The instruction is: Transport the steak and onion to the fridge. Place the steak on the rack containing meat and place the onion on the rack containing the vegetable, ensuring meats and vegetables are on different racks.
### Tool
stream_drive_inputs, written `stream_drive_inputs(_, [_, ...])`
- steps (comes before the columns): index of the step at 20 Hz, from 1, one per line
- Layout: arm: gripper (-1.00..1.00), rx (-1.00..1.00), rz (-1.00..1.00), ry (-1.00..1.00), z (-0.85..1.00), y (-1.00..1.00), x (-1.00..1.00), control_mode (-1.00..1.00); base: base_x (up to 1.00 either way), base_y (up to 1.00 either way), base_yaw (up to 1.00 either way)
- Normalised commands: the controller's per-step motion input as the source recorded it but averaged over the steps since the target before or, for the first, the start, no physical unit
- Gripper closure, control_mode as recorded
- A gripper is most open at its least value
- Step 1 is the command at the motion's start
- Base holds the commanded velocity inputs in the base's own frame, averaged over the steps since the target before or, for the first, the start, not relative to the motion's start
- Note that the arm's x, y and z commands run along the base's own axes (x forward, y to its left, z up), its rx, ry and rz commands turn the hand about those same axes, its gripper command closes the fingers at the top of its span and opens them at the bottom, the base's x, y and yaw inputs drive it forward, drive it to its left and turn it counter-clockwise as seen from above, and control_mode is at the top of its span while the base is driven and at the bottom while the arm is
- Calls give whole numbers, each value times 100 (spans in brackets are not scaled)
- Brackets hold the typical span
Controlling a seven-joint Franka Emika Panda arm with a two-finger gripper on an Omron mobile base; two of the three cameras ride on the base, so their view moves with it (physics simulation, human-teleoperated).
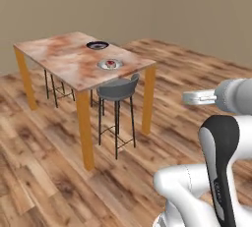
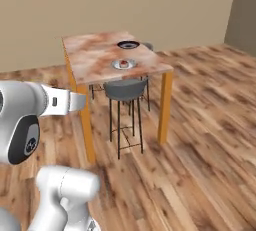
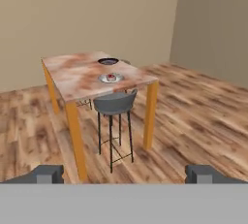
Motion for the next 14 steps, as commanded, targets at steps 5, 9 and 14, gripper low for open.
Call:
stream_drive_inputs(5, [-100,0,0,0,0,0,0,100,81,-54,55])
stream_drive_inputs(9, [-100,0,0,0,0,0,0,100,54,-89,44])
stream_drive_inputs(14, [-100,0,0,0,0,0,0,100,63,-100,24])
